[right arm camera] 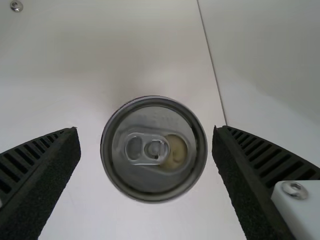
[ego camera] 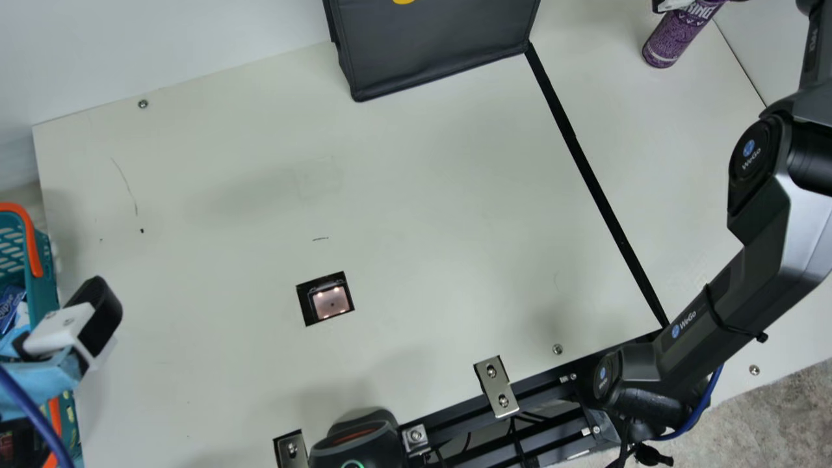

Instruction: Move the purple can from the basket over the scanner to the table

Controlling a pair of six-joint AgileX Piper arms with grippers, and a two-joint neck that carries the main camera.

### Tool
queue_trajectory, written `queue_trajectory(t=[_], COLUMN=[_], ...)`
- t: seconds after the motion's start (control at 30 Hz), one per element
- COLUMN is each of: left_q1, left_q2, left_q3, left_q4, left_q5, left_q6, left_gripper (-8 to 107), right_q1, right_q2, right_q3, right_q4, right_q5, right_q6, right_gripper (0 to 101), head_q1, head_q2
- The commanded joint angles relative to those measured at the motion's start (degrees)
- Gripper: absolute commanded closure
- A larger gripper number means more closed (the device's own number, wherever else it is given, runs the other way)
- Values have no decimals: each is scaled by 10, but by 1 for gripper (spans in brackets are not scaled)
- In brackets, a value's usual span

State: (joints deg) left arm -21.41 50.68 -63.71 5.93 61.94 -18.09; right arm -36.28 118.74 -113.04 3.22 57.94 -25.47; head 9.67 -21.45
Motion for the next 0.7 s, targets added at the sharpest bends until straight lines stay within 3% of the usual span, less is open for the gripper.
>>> queue_trajectory(t=[0.0,0.37,0.67], left_q1=[0,0,0], left_q2=[0,0,0], left_q3=[0,0,0], left_q4=[0,0,0], left_q5=[0,0,0], left_q6=[0,0,0], left_gripper=[9,9,9], right_q1=[0,1,8], right_q2=[-12,-113,-230], right_q3=[12,78,150], right_q4=[-2,-8,22], right_q5=[-13,-69,-65], right_q6=[-1,-21,-40], right_gripper=[6,6,6], head_q1=[-17,-17,-17], head_q2=[-1,-1,-1])
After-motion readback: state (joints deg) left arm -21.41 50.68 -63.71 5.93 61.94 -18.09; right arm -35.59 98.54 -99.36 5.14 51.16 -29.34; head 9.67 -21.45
